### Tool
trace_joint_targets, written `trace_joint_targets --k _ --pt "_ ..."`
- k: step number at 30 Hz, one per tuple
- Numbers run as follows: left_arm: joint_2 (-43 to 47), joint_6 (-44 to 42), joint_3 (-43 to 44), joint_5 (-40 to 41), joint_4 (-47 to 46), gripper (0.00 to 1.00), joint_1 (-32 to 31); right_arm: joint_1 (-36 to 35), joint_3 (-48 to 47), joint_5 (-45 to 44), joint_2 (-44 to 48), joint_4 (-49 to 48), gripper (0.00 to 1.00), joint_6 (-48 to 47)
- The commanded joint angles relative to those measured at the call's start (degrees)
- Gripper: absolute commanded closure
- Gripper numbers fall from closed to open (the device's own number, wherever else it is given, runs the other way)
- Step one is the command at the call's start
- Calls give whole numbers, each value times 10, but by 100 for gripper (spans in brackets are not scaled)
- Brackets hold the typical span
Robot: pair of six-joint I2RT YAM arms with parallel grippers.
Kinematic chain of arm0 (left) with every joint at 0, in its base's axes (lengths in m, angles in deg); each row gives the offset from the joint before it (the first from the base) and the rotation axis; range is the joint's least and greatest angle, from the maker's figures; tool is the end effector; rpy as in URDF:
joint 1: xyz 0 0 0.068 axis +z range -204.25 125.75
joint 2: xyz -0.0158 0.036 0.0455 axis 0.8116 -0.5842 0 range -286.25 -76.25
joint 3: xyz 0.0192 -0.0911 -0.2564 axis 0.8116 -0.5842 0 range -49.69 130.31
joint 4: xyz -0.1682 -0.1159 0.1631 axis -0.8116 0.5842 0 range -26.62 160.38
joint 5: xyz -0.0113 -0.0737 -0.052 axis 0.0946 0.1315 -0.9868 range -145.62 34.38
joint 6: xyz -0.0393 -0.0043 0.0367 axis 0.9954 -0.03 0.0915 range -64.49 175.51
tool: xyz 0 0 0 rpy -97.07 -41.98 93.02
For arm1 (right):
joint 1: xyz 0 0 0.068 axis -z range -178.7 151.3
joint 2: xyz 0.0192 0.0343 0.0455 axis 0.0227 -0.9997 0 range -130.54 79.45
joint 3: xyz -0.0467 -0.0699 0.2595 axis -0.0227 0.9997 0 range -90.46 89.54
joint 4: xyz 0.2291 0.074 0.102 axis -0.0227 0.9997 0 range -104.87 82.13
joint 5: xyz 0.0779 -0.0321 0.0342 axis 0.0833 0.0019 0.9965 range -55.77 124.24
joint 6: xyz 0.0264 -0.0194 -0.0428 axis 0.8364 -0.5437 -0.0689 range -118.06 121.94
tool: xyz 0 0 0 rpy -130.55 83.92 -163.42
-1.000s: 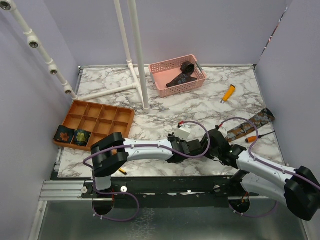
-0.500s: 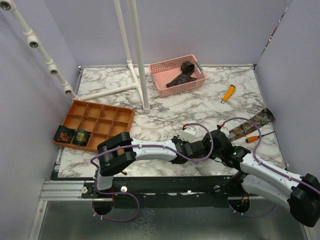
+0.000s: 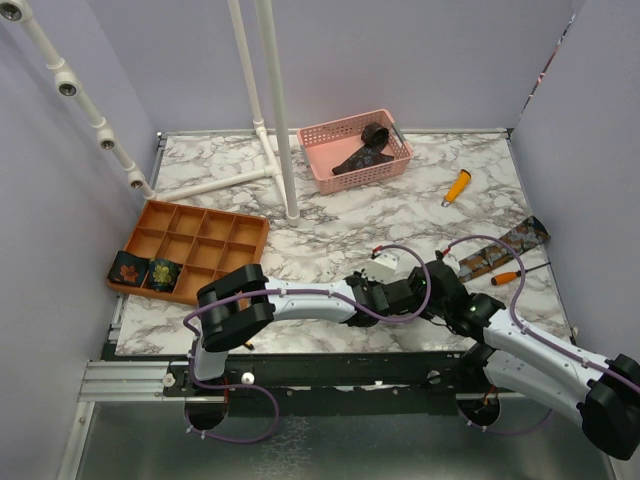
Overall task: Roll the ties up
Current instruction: Roll the tie at the center of the board.
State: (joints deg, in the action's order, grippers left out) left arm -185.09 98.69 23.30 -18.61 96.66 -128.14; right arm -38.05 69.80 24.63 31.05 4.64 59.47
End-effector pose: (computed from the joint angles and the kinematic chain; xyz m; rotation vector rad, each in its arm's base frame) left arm 0.1247 -0.3547 0.1728 0.4948 2.3621 0.0424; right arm 0.1285 0.0977 0.1648 0.4701 2.4340 0.5704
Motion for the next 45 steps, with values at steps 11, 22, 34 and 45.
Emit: trace_joint_targets --k 11,22,34,45 --pt "-44 -11 32 -11 -10 76 8 -1 -8 9 18 22 50 -13" --pt "13 -7 2 -25 -18 49 8 -1 -14 3 31 33 48 -18" --pt "99 -3 -34 -30 -17 36 8 -1 -37 46 1 3 43 -49" --pt "301 7 -188 -73 -90 24 96 -2 -73 179 -83 -116 37 -103"
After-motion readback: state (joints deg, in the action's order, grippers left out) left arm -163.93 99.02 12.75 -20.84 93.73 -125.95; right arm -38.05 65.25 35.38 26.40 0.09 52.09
